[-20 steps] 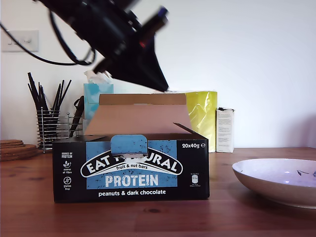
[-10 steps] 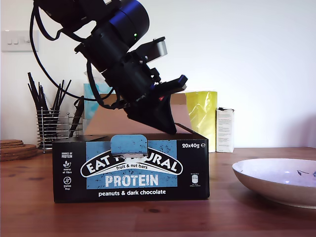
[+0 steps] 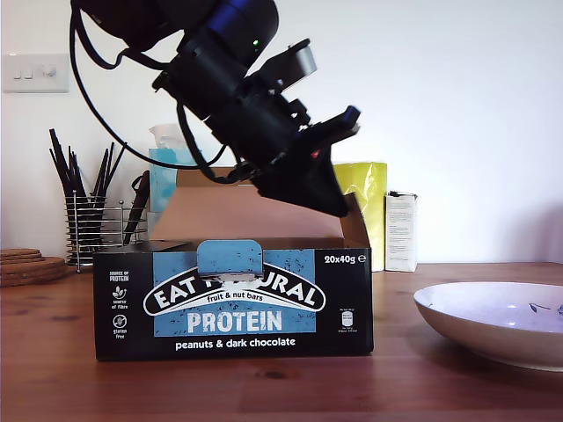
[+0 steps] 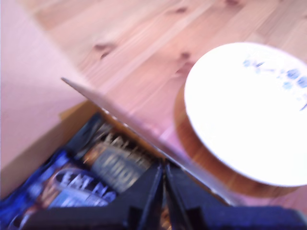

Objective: Spread the side flaps of the carton box of snackbars

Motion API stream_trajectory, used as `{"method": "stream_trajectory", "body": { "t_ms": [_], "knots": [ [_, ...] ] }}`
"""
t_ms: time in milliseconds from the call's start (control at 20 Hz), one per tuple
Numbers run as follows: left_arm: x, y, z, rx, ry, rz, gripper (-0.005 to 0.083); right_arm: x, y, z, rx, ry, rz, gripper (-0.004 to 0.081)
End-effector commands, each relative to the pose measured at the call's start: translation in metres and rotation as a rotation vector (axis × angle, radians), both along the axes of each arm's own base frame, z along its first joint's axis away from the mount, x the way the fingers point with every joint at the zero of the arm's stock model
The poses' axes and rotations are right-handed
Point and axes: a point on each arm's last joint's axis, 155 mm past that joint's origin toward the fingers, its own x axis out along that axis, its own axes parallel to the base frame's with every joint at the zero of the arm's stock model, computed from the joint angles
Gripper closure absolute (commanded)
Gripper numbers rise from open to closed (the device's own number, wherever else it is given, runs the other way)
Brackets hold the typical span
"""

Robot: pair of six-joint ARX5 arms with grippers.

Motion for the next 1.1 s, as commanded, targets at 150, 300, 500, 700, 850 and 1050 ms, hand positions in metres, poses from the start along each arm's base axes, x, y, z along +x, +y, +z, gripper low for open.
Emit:
{"method": "stream_trajectory", "body": {
  "t_ms": [150,300,500,700,850,1050],
  "knots": [
    [-0.010,-0.024,-0.026,-0.006,0.024,-0.033,0.0797,0.001,0.001,-0.002,-0.003,-0.002,0.004,0.0783],
    [-0.012,-0.034,-0.034,-0.017,0.020,-0.040,0.0797,0.001,0.001,-0.002,-0.004,0.000,0.004,0.0783],
    [-0.015,-0.040,-0.051,-0.007,0.039,-0.045,0.0797,0.001,0.001,-0.004,-0.008,0.007,0.004,0.0783],
    [-0.020,-0.044,-0.058,0.003,0.050,-0.058,0.0797,0.001,0.001,-0.004,-0.007,0.007,0.004,0.0783],
    [-0.029,-0.045,-0.065,0.029,0.072,-0.064,0.0797,0.001,0.001,-0.004,-0.007,0.006,0.004,0.0783],
    [-0.032,-0.034,-0.078,0.098,0.100,-0.047,0.0797,0.001,0.001,-0.002,-0.003,-0.001,0.004,0.0783]
  ]
}}
